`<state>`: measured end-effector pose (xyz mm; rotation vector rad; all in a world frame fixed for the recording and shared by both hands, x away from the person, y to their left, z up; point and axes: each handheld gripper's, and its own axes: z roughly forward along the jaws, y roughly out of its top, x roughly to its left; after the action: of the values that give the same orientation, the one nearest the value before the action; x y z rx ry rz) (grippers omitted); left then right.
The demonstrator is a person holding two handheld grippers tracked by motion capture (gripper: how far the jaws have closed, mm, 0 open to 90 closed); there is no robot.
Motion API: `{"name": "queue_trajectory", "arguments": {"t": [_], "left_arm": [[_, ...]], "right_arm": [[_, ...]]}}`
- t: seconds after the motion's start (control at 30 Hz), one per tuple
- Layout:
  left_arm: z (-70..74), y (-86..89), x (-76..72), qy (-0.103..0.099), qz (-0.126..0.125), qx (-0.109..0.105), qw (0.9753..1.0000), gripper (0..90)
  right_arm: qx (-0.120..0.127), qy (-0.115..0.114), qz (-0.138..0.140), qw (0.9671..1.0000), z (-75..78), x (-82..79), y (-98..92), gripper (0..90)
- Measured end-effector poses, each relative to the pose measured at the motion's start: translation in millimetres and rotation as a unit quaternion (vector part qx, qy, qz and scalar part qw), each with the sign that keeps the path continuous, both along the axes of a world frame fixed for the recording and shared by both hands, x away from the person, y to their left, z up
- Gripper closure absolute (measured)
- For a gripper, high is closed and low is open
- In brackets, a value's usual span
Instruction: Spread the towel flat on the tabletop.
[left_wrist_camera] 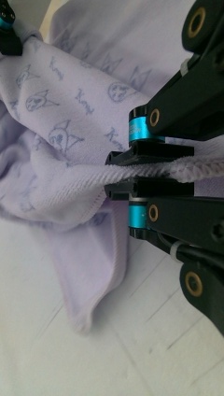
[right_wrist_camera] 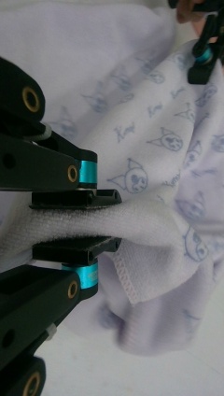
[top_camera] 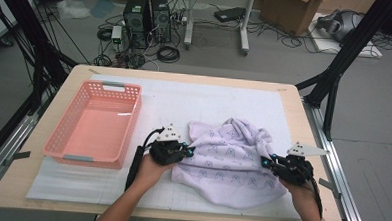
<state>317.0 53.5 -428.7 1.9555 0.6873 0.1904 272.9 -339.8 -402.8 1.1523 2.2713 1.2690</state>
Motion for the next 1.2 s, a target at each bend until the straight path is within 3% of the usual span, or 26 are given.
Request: {"name": "queue_trajectory", "arguments": {"t": [0.27, 0.33, 0.4, 0.5, 0.57, 0.77, 0.93, 1.0, 1.07, 1.2], "left_arm": [[-14.5, 0.0, -16.0, 0.025, -0.028, 0.005, 0.9993, 81.7], [-11.9, -0.5, -15.0, 0.033, -0.029, -0.005, 0.9990, 74.5], [-7.3, -0.7, -12.6, 0.036, -0.012, -0.017, 0.9992, 58.1], [3.0, 0.9, -3.3, 0.024, 0.007, -0.021, 0.9995, 48.8], [9.7, 2.3, 5.0, 0.017, 0.018, -0.030, 0.9992, 47.5], [19.8, -3.7, 31.2, 0.000, 0.046, -0.032, 0.9984, 46.9], [16.3, -19.4, 47.6, 0.012, 0.044, -0.028, 0.9986, 45.2], [11.9, -26.5, 50.7, 0.014, 0.045, -0.031, 0.9984, 44.8], [6.8, -34.1, 54.8, 0.026, 0.042, -0.018, 0.9986, 43.9], [-1.6, -46.4, 58.2, 0.032, 0.035, -0.010, 0.9988, 43.7]], "right_arm": [[-0.018, 0.030, 0.019, 0.9992, -14.7, -27.4, -4.2, 78.7], [-0.022, 0.041, 0.021, 0.9987, -18.5, -32.7, -6.2, 78.6], [-0.025, 0.045, 0.027, 0.9983, -18.6, -36.2, -8.9, 77.3], [-0.002, 0.028, 0.017, 0.9994, -7.6, -36.0, -13.5, 65.3], [0.015, 0.009, 0.002, 0.9999, 3.9, -31.5, -16.0, 58.8], [0.042, -0.045, -0.034, 0.9975, 32.1, 3.1, -16.0, 49.9], [0.040, -0.053, -0.075, 0.9950, 43.5, 38.4, -13.1, 44.2], [0.025, -0.035, -0.080, 0.9959, 42.3, 55.1, -8.4, 43.5], [0.004, -0.008, -0.077, 0.9970, 36.3, 72.5, -1.0, 42.7], [-0.027, 0.026, -0.062, 0.9973, 20.1, 97.5, 15.7, 42.5]]}}
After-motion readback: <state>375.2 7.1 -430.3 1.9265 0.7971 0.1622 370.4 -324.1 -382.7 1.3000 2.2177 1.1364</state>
